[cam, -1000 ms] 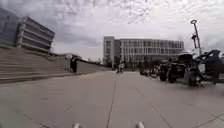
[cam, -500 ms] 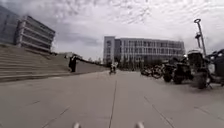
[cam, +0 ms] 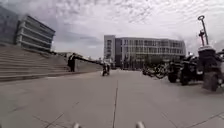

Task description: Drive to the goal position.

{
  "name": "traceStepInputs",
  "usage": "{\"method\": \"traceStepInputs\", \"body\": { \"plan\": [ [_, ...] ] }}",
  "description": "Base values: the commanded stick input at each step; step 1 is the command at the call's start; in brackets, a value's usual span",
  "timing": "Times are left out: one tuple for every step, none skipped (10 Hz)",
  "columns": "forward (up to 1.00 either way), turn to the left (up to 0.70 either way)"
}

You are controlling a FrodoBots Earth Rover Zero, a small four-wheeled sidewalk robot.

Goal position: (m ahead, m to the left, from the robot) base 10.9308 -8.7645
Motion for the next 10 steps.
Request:
{"method": "traceStepInputs", "body": {
  "plan": [
    [0.7, 0.0],
    [0.7, 0.0],
    [0.7, 0.0],
    [0.7, 0.0],
    [0.7, 0.0],
    [0.7, 0.0],
    [0.7, -0.02],
    [0.7, -0.12],
    [0.7, -0.14],
    [0.7, -0.1]
  ]
}}
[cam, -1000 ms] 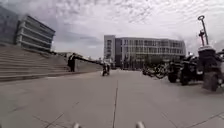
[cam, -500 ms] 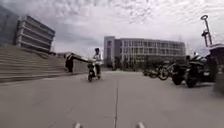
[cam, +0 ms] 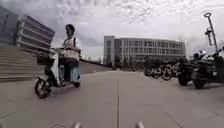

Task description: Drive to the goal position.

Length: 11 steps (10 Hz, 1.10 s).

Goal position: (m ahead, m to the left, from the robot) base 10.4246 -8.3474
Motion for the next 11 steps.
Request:
{"method": "traceStepInputs", "body": {
  "plan": [
    [0.7, -0.03],
    [0.7, 0.0],
    [0.7, 0.0],
    [0.7, 0.0],
    [0.7, 0.0],
    [0.7, 0.0],
    [0.7, -0.01],
    [0.7, -0.07],
    [0.7, -0.12],
    [0.7, -0.13],
    [0.7, -0.13]
  ]
}}
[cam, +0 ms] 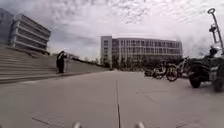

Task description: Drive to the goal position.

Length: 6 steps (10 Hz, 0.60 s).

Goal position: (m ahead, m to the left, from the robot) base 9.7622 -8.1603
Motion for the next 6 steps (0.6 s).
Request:
{"method": "traceStepInputs", "body": {
  "plan": [
    [0.7, -0.12],
    [0.7, -0.08],
    [0.7, 0.0],
    [0.7, 0.0],
    [0.7, 0.0],
    [0.7, 0.0]
  ]
}}
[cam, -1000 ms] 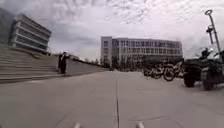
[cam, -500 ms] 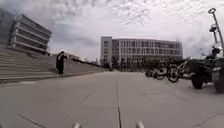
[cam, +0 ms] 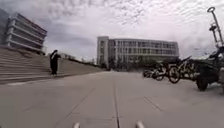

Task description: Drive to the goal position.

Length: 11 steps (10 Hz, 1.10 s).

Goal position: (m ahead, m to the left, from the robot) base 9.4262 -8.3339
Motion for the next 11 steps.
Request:
{"method": "traceStepInputs", "body": {
  "plan": [
    [0.7, 0.0],
    [0.7, 0.0],
    [0.7, 0.0],
    [0.7, 0.0],
    [0.7, 0.0],
    [0.7, 0.0],
    [0.7, 0.0],
    [0.7, 0.0],
    [0.7, 0.0],
    [0.7, 0.0],
    [0.7, 0.0]
  ]
}}
